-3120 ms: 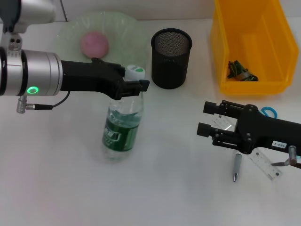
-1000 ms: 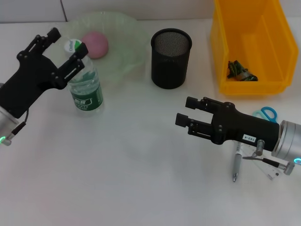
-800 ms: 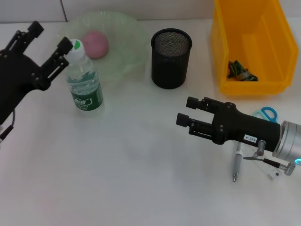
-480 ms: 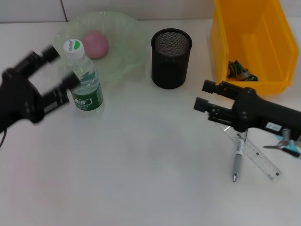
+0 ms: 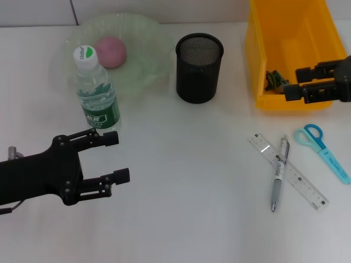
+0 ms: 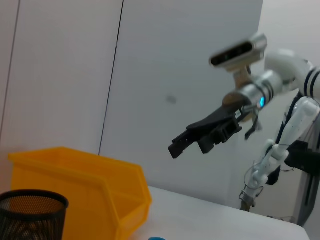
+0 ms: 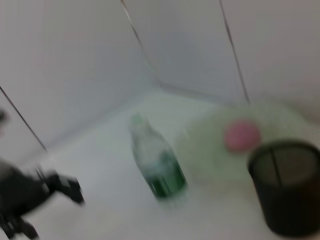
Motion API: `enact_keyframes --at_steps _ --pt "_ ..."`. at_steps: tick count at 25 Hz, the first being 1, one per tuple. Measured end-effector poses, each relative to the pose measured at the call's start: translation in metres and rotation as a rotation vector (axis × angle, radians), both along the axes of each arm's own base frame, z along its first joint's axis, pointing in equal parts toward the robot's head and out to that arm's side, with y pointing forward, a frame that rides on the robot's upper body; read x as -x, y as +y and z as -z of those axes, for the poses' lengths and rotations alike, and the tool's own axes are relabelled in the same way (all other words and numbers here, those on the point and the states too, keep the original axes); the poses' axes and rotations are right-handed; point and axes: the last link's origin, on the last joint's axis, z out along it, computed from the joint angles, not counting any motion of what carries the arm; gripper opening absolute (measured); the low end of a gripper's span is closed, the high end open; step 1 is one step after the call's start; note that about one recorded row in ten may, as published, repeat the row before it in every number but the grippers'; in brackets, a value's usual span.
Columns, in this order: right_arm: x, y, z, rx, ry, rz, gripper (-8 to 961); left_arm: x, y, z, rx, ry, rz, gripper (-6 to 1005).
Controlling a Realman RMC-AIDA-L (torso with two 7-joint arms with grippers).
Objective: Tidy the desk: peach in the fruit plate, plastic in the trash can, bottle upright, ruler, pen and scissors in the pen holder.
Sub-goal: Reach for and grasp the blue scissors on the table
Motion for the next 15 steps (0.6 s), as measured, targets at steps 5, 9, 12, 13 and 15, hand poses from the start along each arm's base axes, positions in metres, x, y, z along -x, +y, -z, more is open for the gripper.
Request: enact_keyframes --at_steps 5,9,12,13,15 --pt "0.043 0.0 -0.003 0.035 -0.412 0.102 701 -0.002 0.003 0.007 0.026 0.022 0.004 784" --pt "0.052 0.003 0.013 0.041 -0.611 0.178 701 -0.003 0.006 0.01 0.028 0.034 0.0 784" --pt "0.047 0.005 0.024 0.038 -0.689 0.223 702 -0.002 0.008 0.012 0.023 0.047 -0.01 784" --pt "0.042 0.007 0.025 0.022 -0.709 0.25 702 -0.002 0.009 0.013 0.023 0.054 -0.012 784" --pt "0.032 0.01 0.029 0.006 -0.728 0.288 701 -0.002 0.009 0.013 0.022 0.058 -0.014 784"
